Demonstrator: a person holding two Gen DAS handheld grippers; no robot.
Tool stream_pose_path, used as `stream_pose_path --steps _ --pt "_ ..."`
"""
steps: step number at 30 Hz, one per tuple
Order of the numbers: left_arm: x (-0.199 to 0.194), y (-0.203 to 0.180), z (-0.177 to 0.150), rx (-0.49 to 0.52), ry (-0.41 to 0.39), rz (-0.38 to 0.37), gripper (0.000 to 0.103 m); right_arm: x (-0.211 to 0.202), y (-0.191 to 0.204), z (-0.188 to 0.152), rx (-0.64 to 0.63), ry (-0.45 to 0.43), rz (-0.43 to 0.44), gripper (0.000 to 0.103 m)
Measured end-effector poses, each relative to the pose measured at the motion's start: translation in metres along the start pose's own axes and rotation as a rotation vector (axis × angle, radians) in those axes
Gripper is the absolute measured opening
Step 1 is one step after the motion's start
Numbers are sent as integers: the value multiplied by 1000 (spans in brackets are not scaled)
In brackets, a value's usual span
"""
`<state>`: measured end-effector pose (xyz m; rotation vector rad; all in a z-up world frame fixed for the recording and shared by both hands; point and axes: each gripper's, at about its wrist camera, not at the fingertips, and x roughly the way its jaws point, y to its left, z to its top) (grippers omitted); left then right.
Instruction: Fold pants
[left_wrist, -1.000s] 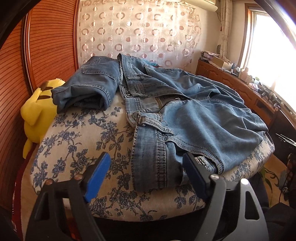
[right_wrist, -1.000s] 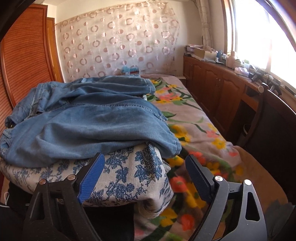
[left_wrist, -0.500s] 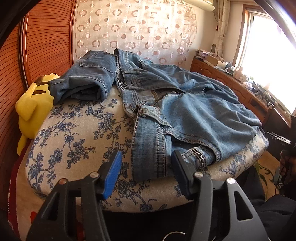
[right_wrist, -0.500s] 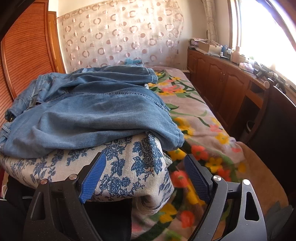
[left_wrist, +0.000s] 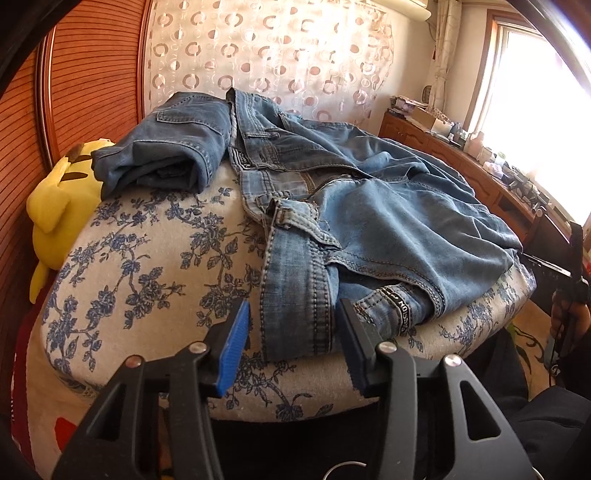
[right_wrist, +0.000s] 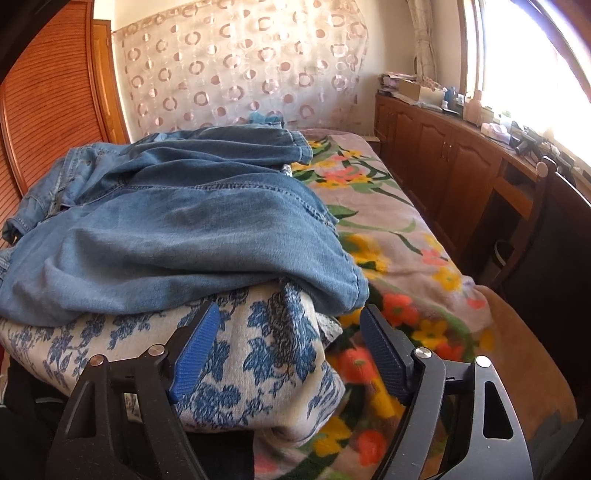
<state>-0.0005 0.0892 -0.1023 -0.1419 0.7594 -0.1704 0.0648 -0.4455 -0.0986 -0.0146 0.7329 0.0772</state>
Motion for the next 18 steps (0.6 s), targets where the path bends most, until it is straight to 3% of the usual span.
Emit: stream_pose_path --steps 3,6,9,11,18 --pt "4 1 1 -5 3 -9 41 5 -2 6 -11 -6 -5 66" --pt "7 1 2 -5 10 -21 37 11 -8 9 1 -3 2 47" --pt "7 -1 6 0 -3 -46 25 16 -14 12 22 1 35 33" --pt "5 -2 8 0 -7 -63 17 17 -15 15 26 -1 59 16" --pt "-28 -14 23 28 -80 -89 10 -9 -10 28 -1 -66 58 4"
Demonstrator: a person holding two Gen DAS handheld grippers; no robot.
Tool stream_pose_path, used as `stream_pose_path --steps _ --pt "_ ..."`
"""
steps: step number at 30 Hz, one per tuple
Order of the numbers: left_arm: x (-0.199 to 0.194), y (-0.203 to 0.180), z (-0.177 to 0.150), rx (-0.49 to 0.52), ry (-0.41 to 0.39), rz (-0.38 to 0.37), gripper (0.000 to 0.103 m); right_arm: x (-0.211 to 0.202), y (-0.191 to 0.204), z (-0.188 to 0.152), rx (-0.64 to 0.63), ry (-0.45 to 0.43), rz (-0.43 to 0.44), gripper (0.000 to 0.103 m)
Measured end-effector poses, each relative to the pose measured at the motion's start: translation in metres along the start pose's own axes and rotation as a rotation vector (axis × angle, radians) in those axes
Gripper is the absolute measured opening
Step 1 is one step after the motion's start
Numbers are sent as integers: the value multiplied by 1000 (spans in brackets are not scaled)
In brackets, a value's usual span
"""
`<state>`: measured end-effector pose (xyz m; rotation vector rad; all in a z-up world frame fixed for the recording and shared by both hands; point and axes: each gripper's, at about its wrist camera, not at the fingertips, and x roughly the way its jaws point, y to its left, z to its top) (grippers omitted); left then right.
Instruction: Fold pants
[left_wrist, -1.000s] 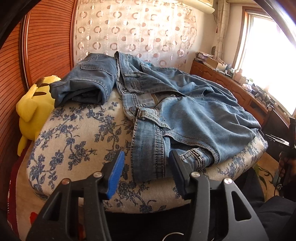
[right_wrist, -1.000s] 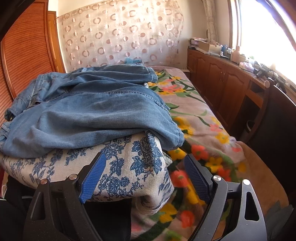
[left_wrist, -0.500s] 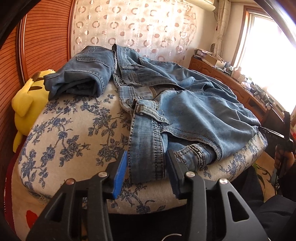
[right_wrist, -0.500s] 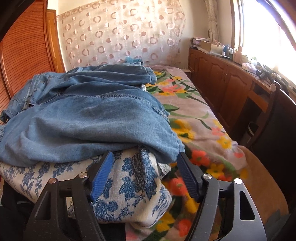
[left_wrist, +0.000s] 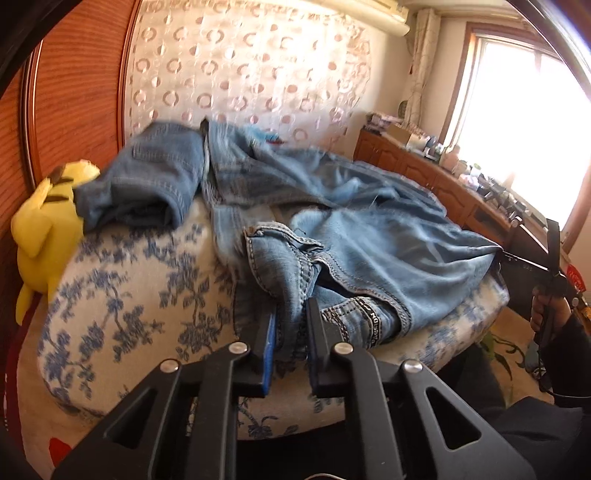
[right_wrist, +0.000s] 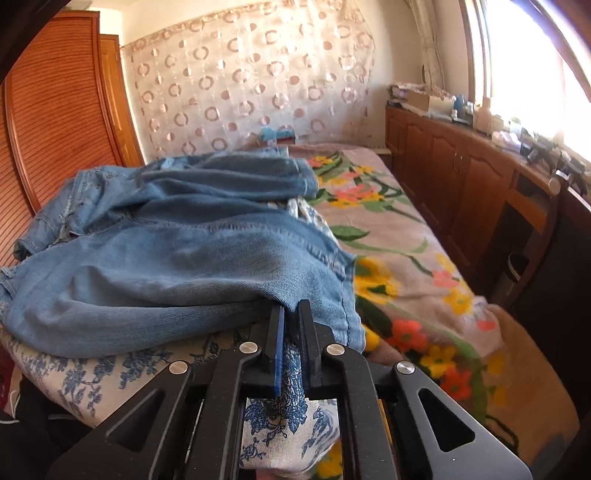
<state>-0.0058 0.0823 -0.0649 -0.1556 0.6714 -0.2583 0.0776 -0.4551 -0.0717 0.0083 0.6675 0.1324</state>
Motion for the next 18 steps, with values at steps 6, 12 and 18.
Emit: stream_pose_path --steps 6,12,18 --pt "-42 -10 26 36 -85 -2 9 -48 10 24 -58 -59 10 3" --pt "-70 5 29 37 -113 38 8 -85 20 31 -86 -54 63 3" --pt "-51 34 6 -26 -49 79 8 -68 20 6 -45 43 117 25"
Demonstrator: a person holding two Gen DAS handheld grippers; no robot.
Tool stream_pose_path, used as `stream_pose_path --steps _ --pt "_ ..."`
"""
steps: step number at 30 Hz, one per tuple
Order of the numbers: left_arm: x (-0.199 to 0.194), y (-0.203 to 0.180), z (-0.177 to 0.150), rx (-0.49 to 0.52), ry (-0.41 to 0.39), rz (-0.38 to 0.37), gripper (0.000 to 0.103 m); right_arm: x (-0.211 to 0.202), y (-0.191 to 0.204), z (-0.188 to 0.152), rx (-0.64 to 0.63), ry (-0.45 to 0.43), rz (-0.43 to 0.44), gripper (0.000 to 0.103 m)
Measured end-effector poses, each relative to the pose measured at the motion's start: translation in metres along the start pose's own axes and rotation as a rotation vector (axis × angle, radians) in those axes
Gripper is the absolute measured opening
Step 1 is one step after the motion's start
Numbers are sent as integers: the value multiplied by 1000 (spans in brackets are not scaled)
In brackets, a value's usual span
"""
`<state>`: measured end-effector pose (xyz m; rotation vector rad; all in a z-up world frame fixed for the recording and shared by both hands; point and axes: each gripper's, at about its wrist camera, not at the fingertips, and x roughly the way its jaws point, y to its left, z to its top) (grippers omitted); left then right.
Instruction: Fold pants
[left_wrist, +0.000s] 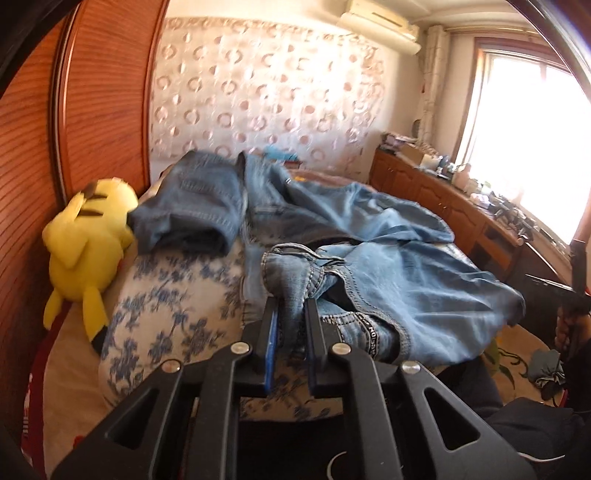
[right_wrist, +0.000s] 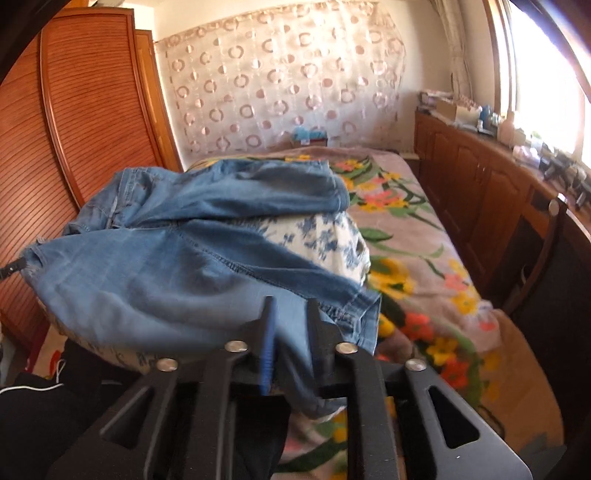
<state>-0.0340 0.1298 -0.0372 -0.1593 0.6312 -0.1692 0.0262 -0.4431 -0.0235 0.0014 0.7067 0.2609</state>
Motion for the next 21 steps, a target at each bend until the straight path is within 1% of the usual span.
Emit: stream_pose_path --steps 2,3,7,8,9,10,14,17,19,21 --pt "3 1 -3 -8 6 5 9 -1 -5 -5 29 -1 26 29" --pt "4 0 -3 -9 8 4 9 -2 -7 -6 35 -8 24 31" --pt "10 -9 -5 23 11 12 9 6 -15 -5 41 -15 -31 35" --pt "12 -12 -7 29 12 11 9 12 -19 -4 53 -14 -39 42" --pt "13 -14 -7 32 15 8 9 19 -24 -5 66 -8 -49 45" --pt "14 -15 -7 35 17 8 9 27 -31 -6 84 1 -63 46" --pt "19 -14 -10 36 30 10 9 61 -51 -13 160 56 -50 46" --pt "23 -12 -12 30 42 10 9 75 -58 -18 198 82 -34 46" --pt "26 -11 -13 29 48 10 9 78 -59 -18 206 85 -16 46" --pt "28 -9 -14 25 51 10 9 82 -57 -15 182 95 -20 40"
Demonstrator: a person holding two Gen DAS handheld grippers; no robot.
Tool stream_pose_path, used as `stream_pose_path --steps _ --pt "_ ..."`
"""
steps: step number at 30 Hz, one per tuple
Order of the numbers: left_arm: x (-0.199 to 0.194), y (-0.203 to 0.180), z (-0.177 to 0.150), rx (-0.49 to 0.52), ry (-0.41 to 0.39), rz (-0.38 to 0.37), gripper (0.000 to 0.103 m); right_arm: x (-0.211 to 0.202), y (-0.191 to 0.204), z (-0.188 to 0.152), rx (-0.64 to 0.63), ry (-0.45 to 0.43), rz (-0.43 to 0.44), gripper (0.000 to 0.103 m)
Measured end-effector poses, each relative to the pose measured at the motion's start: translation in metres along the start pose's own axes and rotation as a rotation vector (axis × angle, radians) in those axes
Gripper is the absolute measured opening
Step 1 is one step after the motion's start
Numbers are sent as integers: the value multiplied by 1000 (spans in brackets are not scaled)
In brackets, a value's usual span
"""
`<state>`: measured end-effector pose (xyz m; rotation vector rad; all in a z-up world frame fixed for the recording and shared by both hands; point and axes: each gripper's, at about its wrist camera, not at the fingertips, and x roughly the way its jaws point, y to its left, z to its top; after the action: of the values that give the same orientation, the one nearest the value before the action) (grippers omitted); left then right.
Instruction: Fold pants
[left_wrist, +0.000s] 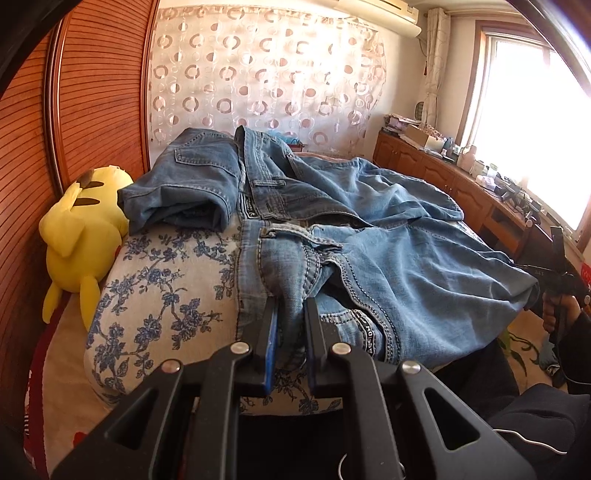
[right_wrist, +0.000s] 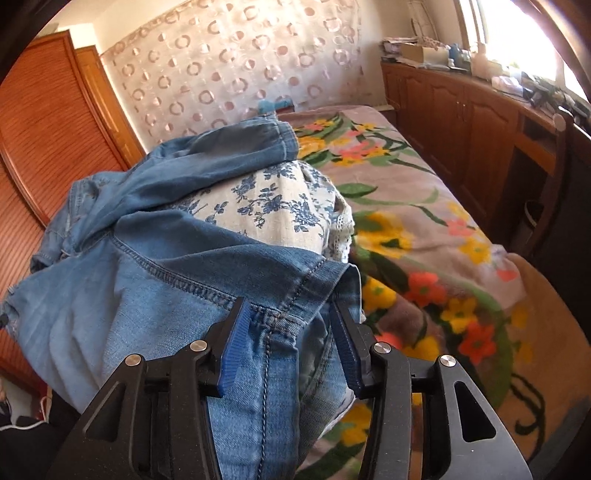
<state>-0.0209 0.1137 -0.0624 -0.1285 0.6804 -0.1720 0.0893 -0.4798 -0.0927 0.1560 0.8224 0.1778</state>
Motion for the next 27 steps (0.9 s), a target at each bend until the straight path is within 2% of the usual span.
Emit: stream_pose_path --steps 4,7,12,18,19,21,22,27 --pt "3 3 -3 -8 4 -1 9 7 4 10 -27 27 4 15" --pt "4 5 -4 -11 5 -1 9 1 10 22 -80 -10 -8 9" --pt "4 9 -5 -23 -2 2 9 -15 9 68 -72 -122 -47 8" --pt "5 9 -1 -17 -11 -1 9 5 21 120 -74 -182 -129 8" --pt "5 9 1 -16 -14 -1 9 12 25 124 -88 -179 -150 9" --pt "4 8 1 -15 -18 -4 9 23 29 128 -103 -144 -162 18" --pt "4 7 1 -13 -19 -5 9 25 29 127 -99 -119 -148 28" --pt "7 6 0 -7 -11 -6 9 0 24 91 -138 -106 -102 46"
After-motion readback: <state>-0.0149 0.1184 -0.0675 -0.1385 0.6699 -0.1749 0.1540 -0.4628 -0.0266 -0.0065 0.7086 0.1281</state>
